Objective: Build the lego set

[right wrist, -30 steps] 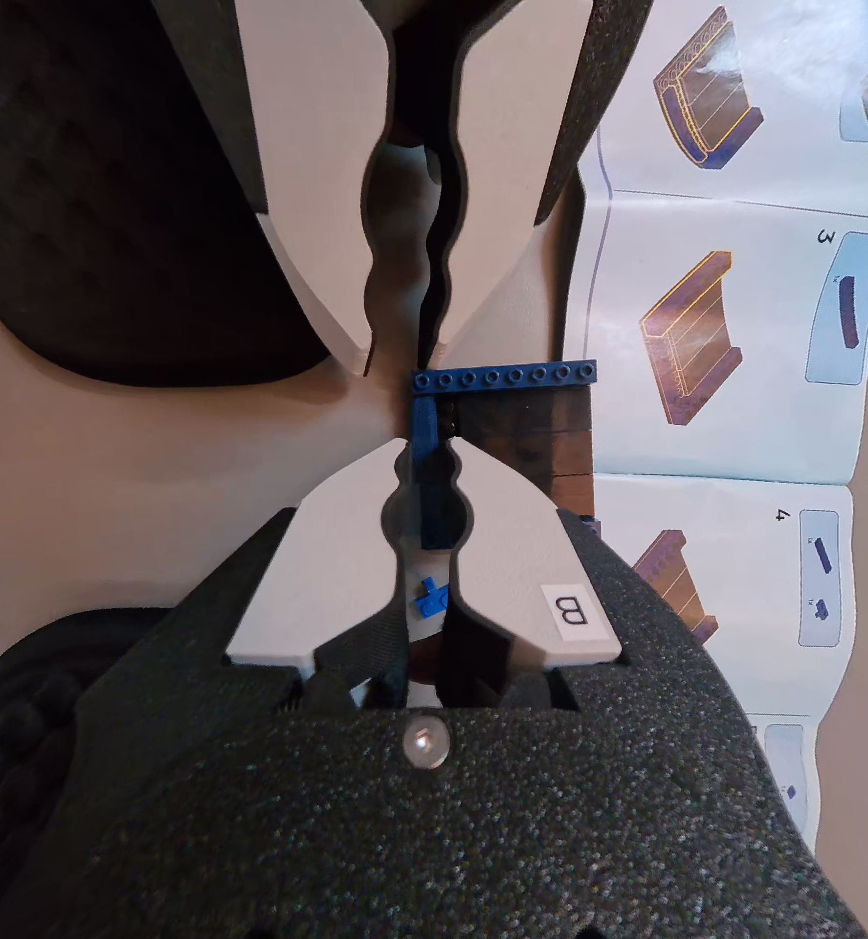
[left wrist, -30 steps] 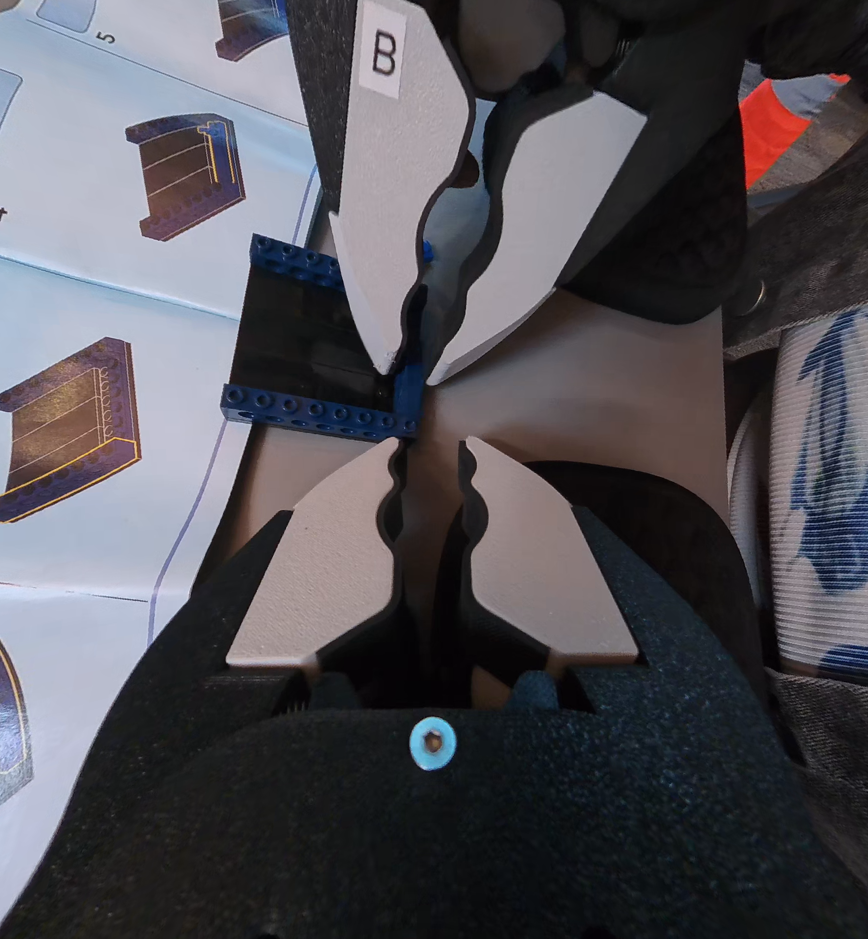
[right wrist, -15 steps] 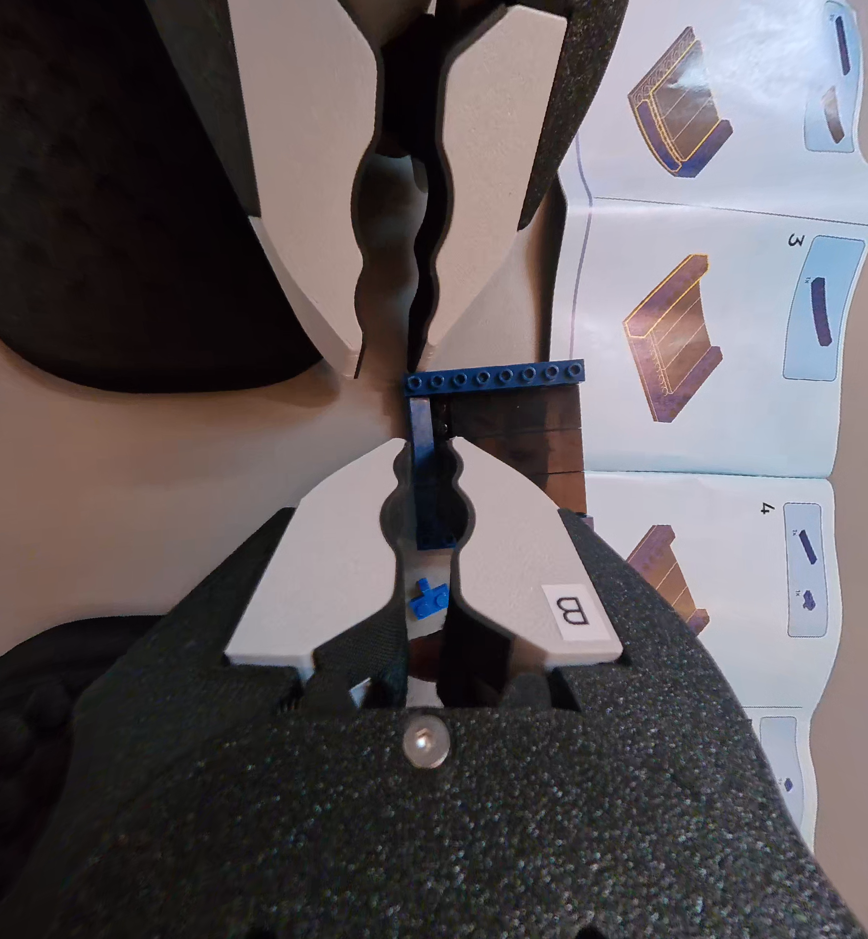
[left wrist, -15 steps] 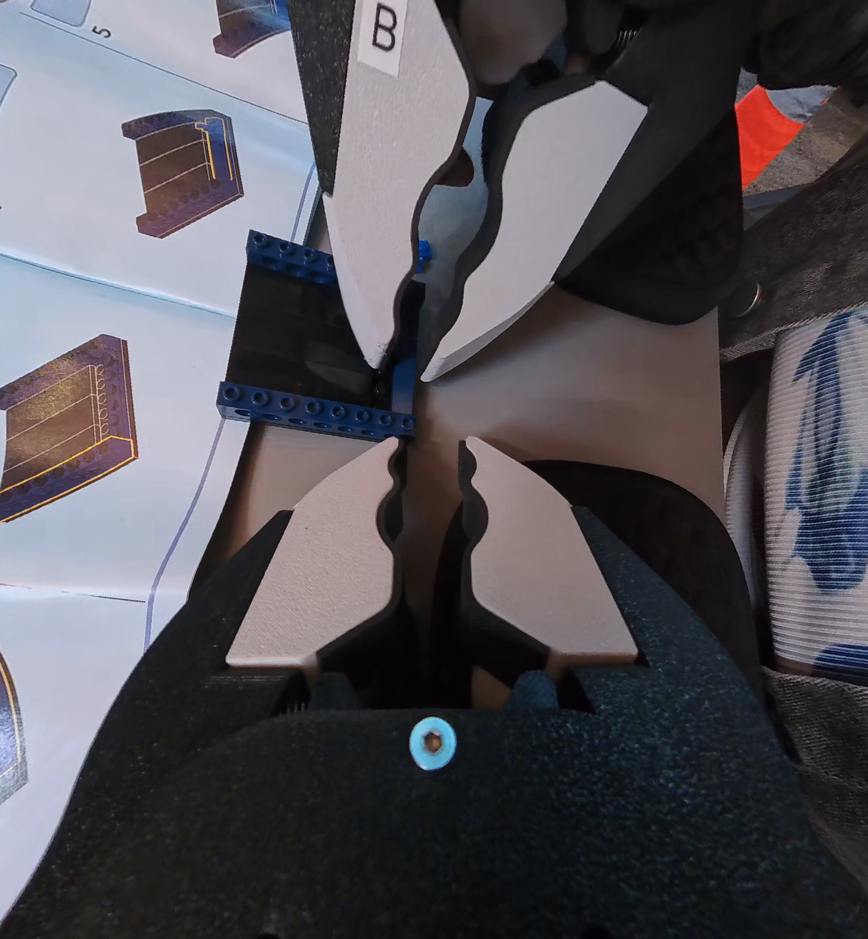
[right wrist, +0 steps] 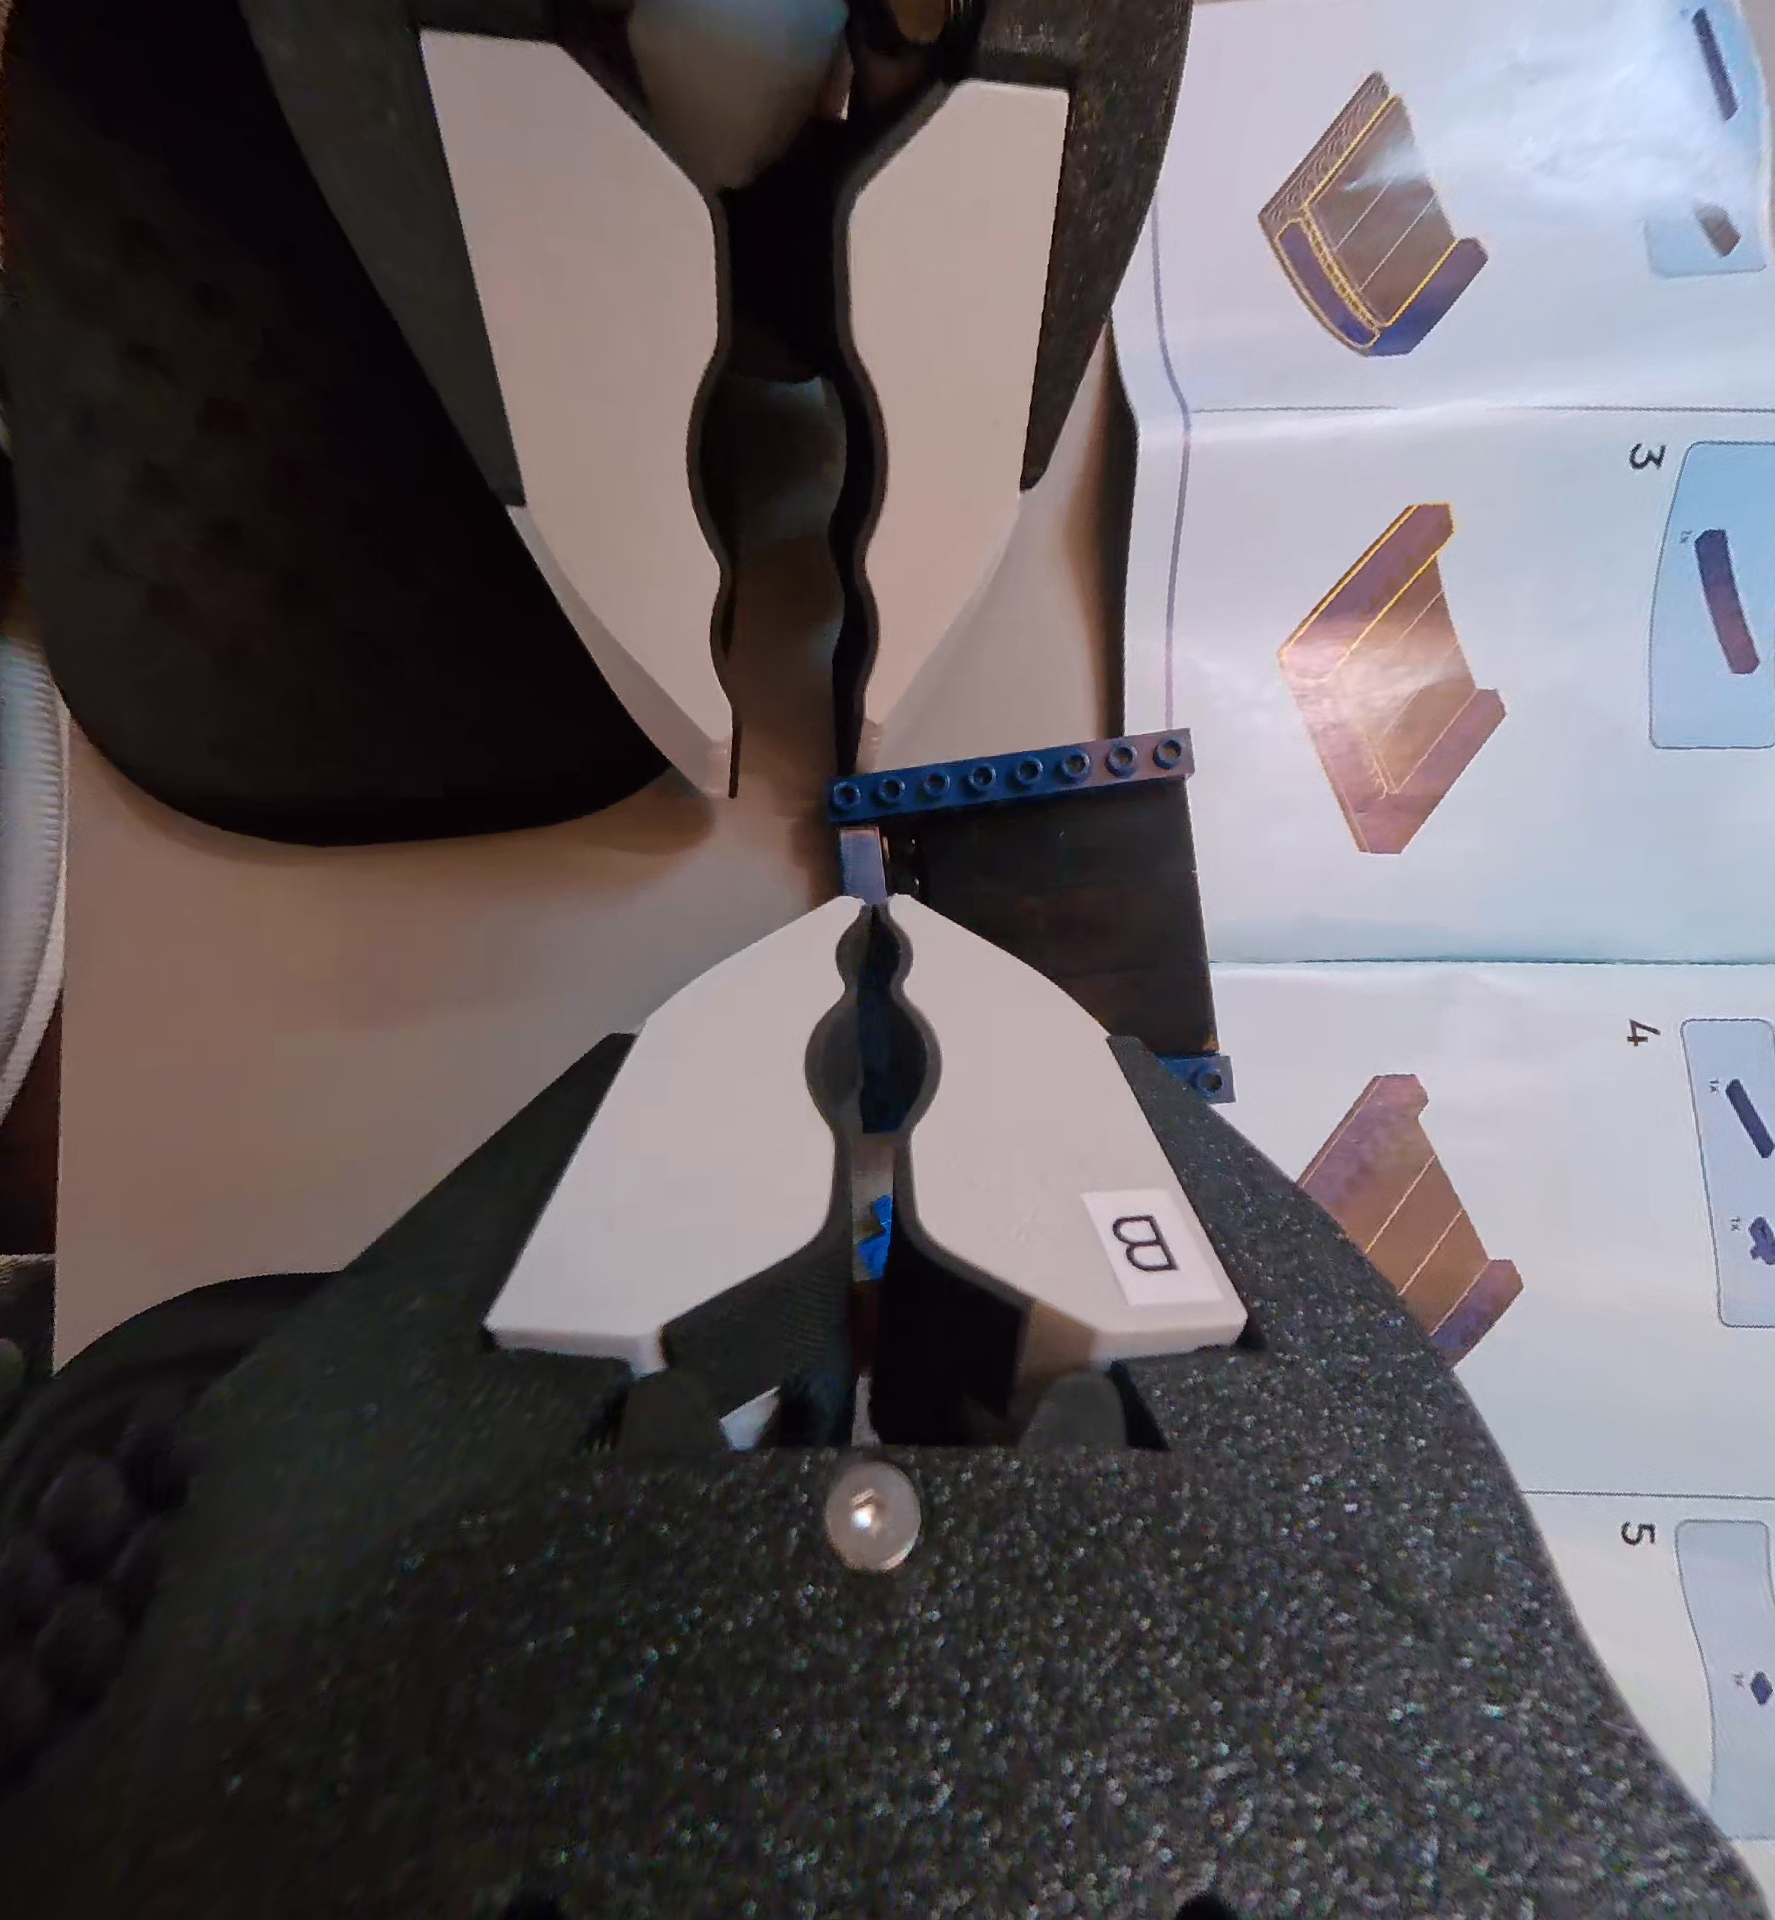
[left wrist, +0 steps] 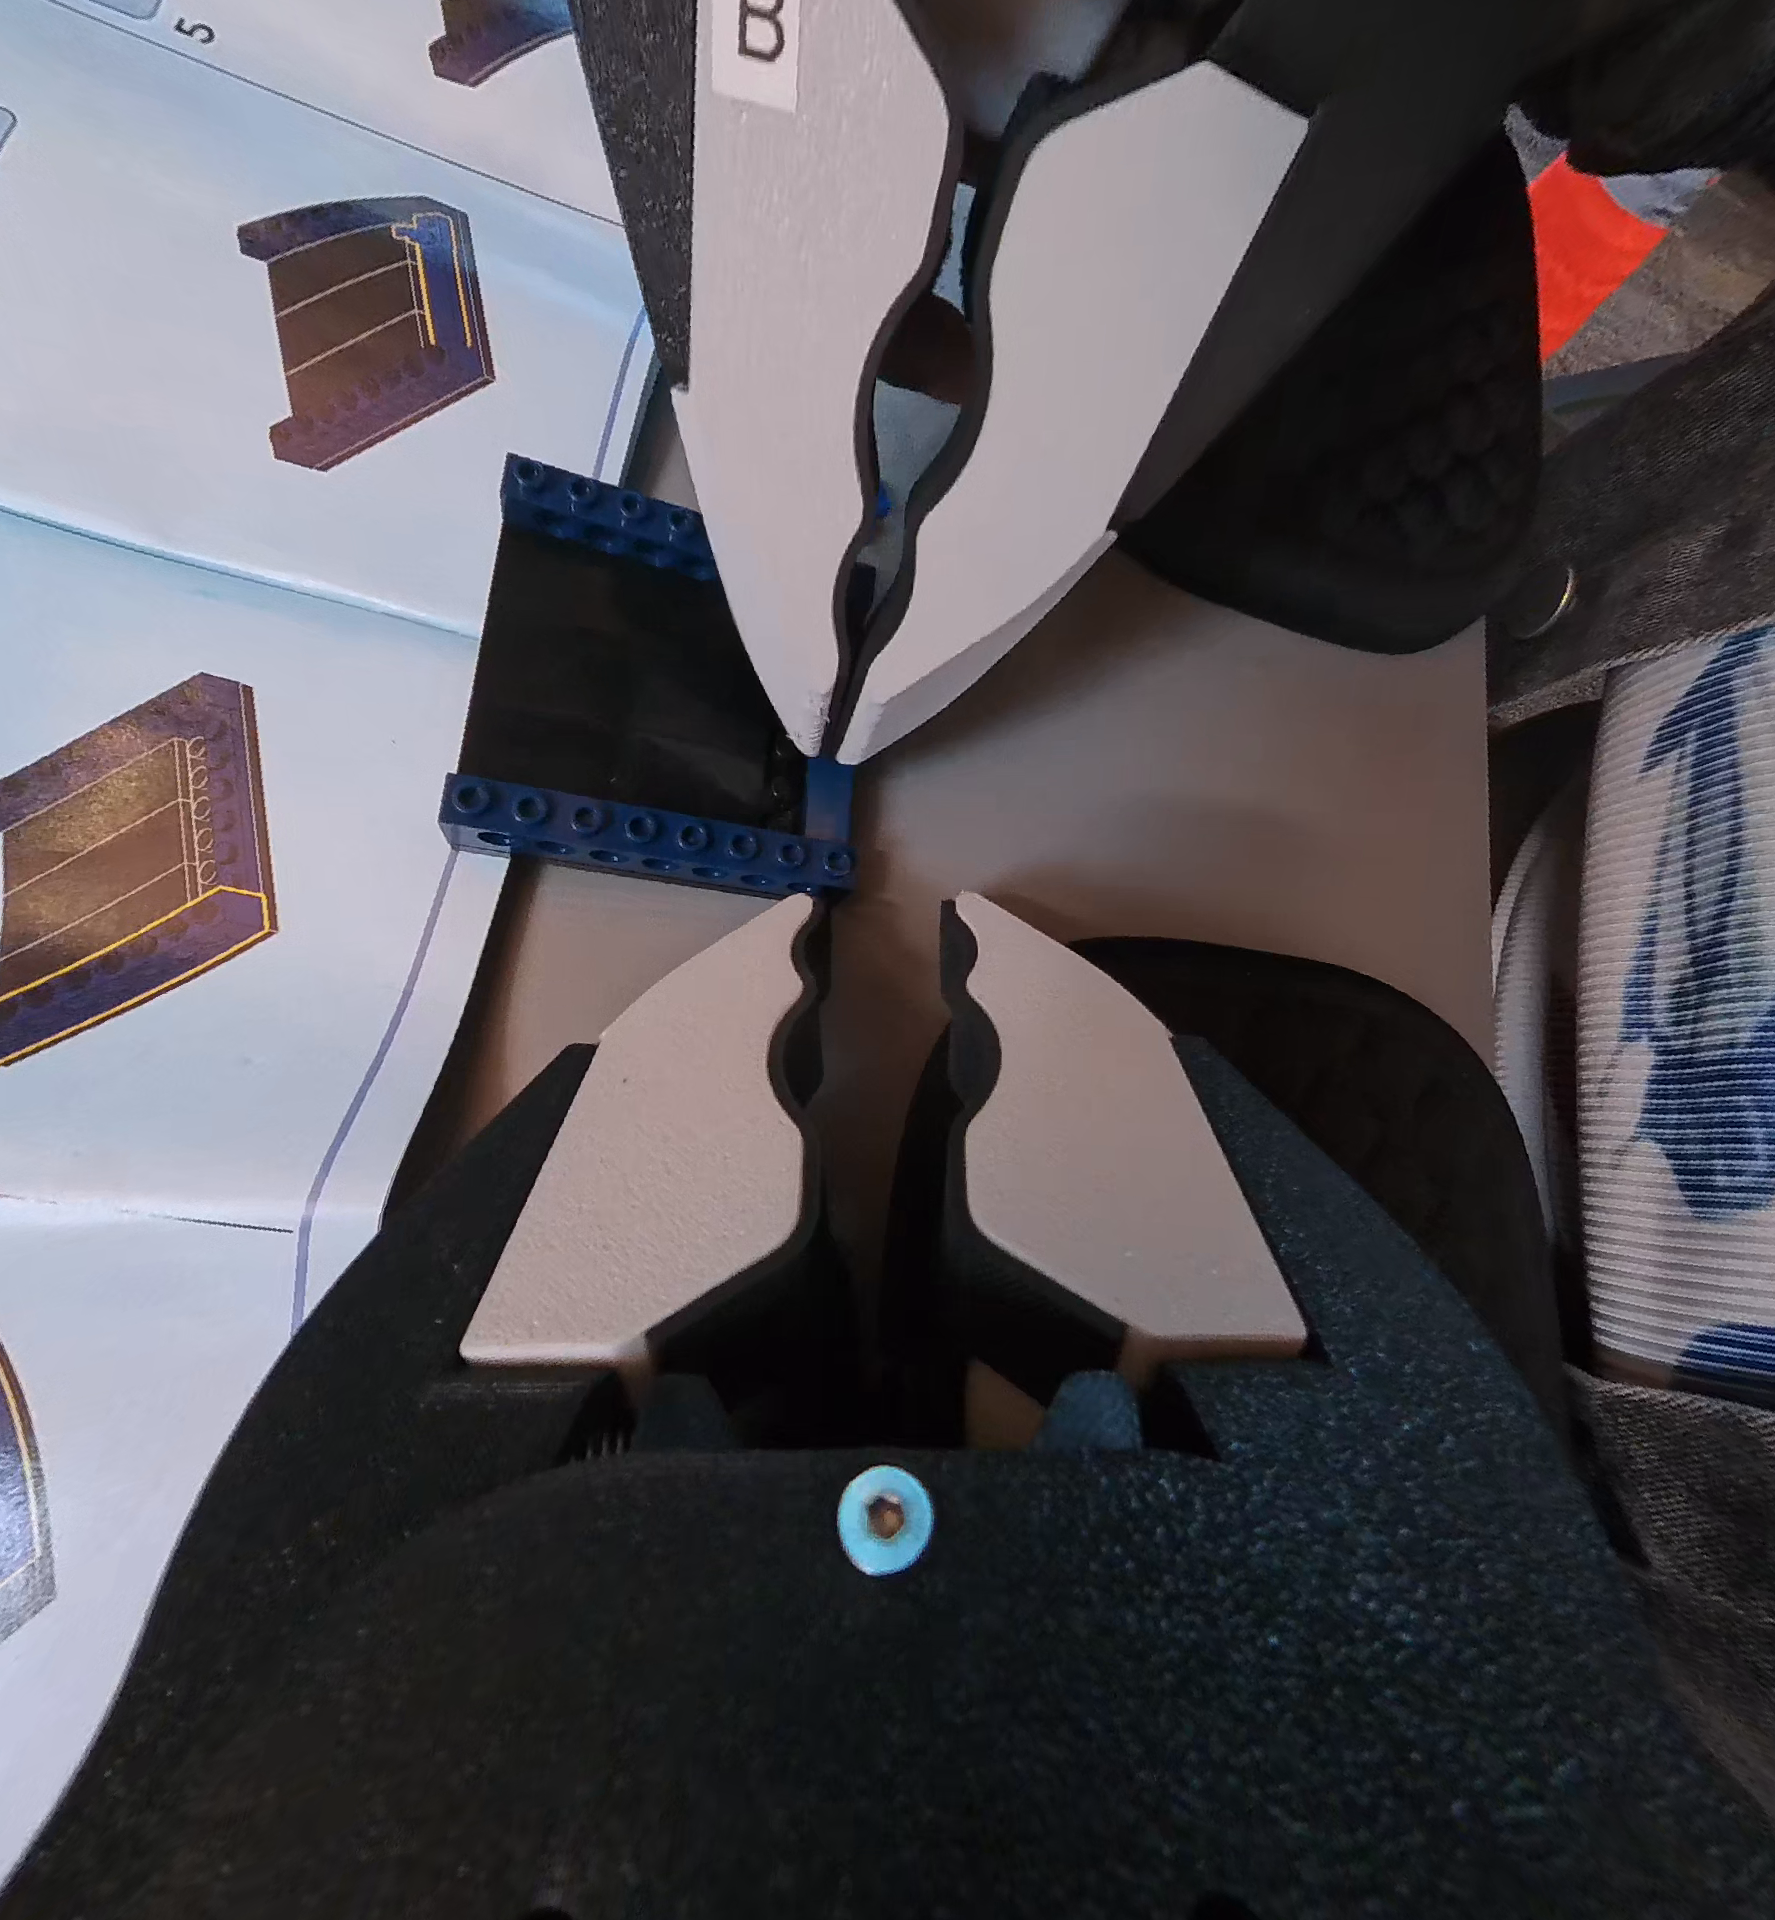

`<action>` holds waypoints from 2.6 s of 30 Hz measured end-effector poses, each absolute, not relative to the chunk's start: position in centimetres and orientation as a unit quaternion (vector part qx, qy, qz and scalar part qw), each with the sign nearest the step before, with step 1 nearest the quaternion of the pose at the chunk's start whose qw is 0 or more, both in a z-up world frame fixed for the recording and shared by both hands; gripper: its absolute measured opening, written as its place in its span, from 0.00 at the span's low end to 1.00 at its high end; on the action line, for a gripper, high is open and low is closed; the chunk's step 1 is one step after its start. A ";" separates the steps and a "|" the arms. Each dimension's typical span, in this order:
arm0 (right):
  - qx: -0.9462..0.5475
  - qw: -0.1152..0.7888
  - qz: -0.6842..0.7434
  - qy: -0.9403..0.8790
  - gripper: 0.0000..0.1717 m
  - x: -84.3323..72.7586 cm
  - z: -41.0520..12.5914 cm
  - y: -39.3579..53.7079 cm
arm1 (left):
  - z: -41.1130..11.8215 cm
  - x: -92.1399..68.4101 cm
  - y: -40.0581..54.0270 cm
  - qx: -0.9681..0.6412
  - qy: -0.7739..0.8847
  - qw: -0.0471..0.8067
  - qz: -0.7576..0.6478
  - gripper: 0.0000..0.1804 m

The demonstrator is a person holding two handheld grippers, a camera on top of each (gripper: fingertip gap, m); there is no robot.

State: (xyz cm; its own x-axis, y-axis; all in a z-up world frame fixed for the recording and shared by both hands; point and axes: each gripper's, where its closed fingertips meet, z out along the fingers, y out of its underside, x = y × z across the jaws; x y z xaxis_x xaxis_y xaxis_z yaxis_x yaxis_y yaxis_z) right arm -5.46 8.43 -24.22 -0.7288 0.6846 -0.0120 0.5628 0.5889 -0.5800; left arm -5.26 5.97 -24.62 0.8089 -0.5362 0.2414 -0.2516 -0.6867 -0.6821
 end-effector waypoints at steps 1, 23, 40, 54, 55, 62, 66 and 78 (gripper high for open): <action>-0.351 0.109 0.283 -0.886 0.00 -5.5 -24.2 8.4 | -24.6 -5.3 6.0 -0.893 0.221 0.328 -0.216 0.11; -0.364 0.158 0.296 -0.869 0.17 -5.8 -22.3 8.2 | -24.7 -5.1 5.8 -0.892 0.222 0.327 -0.219 0.11; -0.307 0.114 0.288 -0.900 0.39 -7.0 -25.0 10.6 | -22.8 -7.5 5.1 -0.862 0.229 0.412 -0.186 0.29; -0.303 -0.107 0.454 -0.831 0.39 -5.9 -20.3 7.8 | -19.6 -7.8 7.2 -0.680 0.460 0.543 0.176 0.29; -0.306 -0.111 0.468 -0.822 0.39 -5.9 -20.1 7.6 | -20.0 -7.7 7.3 -0.676 0.471 0.532 0.194 0.30; -0.305 -0.054 0.430 -0.848 0.39 -5.7 -23.5 8.5 | -22.5 -7.0 8.1 -0.674 0.519 0.473 0.227 0.11; -0.290 -0.016 0.454 -0.842 0.39 -6.2 -22.4 8.9 | -21.5 -7.5 8.6 -0.621 0.536 0.475 0.318 0.10; -0.230 0.071 0.481 -0.843 0.39 -6.7 -18.6 7.6 | -18.0 -7.9 8.9 -0.522 0.526 0.498 0.451 0.09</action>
State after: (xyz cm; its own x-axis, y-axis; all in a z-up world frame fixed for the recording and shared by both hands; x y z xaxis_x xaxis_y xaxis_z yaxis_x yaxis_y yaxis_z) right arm -6.75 7.56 -18.56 -0.8843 0.4560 -0.1007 0.3183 0.4309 -0.8444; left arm -7.93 8.87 -17.96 0.0399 -0.1000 -0.9942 -0.9977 0.0497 -0.0451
